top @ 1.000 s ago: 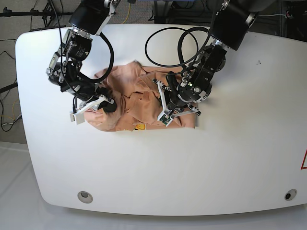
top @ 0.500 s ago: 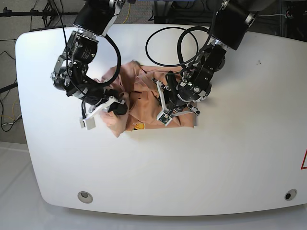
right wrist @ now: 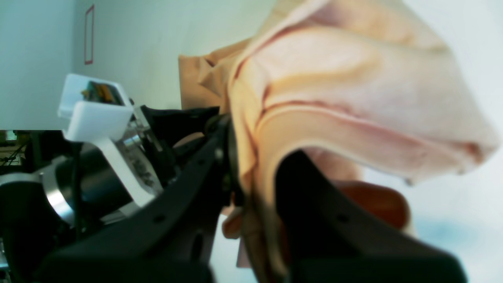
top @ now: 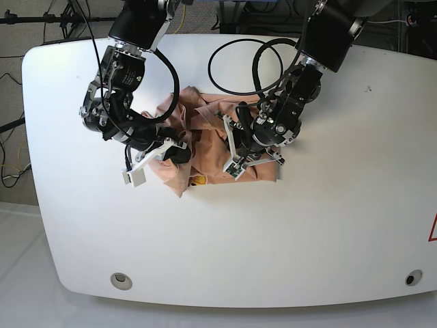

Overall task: Fold the T-shirt properly
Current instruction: 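Fold the held shirt end over toward the left gripper with the right gripper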

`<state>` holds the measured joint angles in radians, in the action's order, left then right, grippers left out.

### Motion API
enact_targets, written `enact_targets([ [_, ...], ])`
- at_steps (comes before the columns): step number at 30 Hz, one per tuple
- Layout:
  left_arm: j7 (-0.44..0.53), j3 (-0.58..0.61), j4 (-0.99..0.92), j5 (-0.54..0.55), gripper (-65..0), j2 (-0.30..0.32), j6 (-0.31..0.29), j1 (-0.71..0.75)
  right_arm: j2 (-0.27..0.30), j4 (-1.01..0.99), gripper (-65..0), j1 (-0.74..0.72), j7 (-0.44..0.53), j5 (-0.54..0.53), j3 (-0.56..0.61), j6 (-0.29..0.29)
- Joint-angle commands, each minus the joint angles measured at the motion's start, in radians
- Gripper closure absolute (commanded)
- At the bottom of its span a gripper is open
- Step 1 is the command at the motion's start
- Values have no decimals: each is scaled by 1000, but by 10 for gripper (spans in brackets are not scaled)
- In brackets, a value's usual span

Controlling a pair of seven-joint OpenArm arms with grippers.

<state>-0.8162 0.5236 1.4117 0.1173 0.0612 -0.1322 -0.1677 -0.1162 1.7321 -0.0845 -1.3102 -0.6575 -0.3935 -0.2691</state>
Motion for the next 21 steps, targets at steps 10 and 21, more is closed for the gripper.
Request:
enact_targets([
  [10, -33, -1, 114, 5, -257, -4, -5, -20, 3, 16, 0, -16, 16, -20, 0, -5],
  [21, -45, -32, 252, 5, -366, -1, -5, -17, 3, 16, 0, -16, 16, -18, 0, -5],
])
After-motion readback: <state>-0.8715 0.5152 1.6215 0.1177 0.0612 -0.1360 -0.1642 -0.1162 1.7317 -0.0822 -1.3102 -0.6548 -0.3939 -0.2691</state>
